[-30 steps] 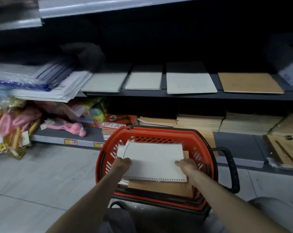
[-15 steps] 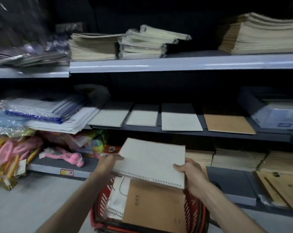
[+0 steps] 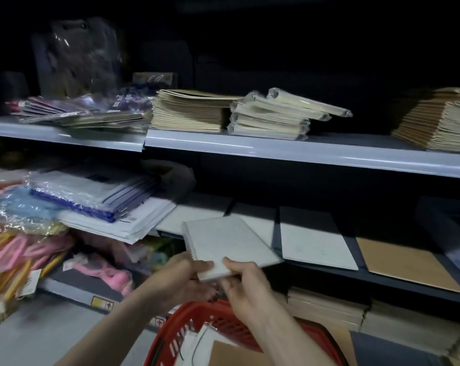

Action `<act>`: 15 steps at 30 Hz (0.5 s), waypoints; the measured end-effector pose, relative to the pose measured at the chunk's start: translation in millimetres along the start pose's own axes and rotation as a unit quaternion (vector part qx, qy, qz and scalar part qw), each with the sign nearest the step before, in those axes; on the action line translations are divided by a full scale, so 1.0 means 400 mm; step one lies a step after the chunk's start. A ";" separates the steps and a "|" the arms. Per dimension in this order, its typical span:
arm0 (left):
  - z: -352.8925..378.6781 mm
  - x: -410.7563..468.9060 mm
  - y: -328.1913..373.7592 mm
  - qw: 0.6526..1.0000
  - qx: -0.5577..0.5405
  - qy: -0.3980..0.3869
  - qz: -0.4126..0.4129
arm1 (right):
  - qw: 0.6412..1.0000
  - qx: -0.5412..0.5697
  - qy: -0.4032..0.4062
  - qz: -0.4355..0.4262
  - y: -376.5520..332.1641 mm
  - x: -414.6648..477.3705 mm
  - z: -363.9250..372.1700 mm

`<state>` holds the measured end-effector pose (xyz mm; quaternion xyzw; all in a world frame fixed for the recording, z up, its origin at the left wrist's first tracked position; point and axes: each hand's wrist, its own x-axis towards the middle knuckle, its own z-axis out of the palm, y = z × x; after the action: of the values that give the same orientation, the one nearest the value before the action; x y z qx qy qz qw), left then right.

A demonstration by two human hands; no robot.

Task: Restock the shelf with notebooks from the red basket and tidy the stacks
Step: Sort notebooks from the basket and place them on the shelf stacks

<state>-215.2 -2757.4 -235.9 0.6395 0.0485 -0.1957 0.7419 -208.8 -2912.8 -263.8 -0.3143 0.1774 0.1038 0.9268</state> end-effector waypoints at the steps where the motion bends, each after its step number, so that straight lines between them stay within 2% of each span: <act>1: -0.027 0.017 -0.003 1.000 0.016 0.010 0.005 | 0.999 -0.032 0.000 0.005 0.009 0.020 0.008; 4: -0.120 0.081 0.018 0.993 0.026 0.109 0.027 | 0.985 -0.166 0.032 -0.015 0.002 0.064 0.002; 7: -0.219 0.151 0.039 0.982 0.052 0.173 0.051 | 0.958 -0.266 0.063 -0.091 -0.024 0.123 -0.005; 10: -0.276 0.213 0.042 0.966 0.078 0.230 0.083 | 0.900 -0.404 0.063 -0.149 -0.037 0.180 0.037; 15: -0.307 0.307 0.021 0.904 0.220 0.344 0.128 | 0.826 -0.527 0.073 -0.184 -0.005 0.272 0.091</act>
<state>-77.6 -2665.6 -289.7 0.8147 0.1739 0.1276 0.5382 -99.1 -2883.1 -278.5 -0.7887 0.1020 -0.0139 0.6061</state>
